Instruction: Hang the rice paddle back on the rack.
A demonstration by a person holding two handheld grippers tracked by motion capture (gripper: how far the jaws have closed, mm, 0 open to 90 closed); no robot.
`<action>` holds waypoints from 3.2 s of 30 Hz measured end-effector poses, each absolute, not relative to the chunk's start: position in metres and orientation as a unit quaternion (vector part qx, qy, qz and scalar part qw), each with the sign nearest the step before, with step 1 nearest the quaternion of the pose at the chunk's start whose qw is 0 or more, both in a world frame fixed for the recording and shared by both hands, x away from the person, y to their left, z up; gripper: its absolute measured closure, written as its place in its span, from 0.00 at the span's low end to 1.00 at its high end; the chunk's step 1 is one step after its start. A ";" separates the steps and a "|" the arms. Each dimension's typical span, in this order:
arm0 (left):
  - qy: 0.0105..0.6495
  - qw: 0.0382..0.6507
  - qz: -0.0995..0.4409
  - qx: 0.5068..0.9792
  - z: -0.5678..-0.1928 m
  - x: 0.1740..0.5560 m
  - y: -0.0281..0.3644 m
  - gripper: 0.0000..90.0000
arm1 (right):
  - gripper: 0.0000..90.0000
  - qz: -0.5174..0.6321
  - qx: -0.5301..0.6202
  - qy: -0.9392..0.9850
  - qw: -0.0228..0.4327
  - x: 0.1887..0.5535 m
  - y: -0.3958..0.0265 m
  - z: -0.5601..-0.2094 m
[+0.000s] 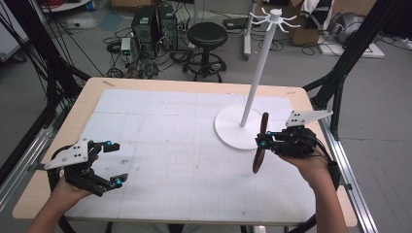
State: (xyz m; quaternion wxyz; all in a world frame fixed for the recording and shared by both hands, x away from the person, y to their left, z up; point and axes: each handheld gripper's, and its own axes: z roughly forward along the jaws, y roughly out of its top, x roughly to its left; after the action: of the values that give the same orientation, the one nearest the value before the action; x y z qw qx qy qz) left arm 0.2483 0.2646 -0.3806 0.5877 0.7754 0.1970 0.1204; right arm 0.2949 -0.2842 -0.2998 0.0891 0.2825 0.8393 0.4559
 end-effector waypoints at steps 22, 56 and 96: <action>0.197 0.587 0.120 0.776 -0.381 0.248 0.264 0.02 | 0.86 0.475 0.286 0.825 0.109 0.300 -0.291 -0.275; 0.194 0.587 0.119 0.777 -0.381 0.248 0.264 0.02 | 0.86 0.490 0.302 0.808 0.124 0.309 -0.296 -0.249; 0.194 0.589 0.119 0.776 -0.380 0.249 0.265 0.02 | 0.86 0.500 0.334 0.784 0.158 0.330 -0.298 -0.206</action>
State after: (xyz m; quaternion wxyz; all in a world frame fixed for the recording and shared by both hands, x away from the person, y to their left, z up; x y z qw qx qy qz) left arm 0.2485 0.2650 -0.3797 0.5888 0.7756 0.1936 0.1192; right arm 0.3298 -0.2985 -0.2059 0.1575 0.3340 0.7837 0.4995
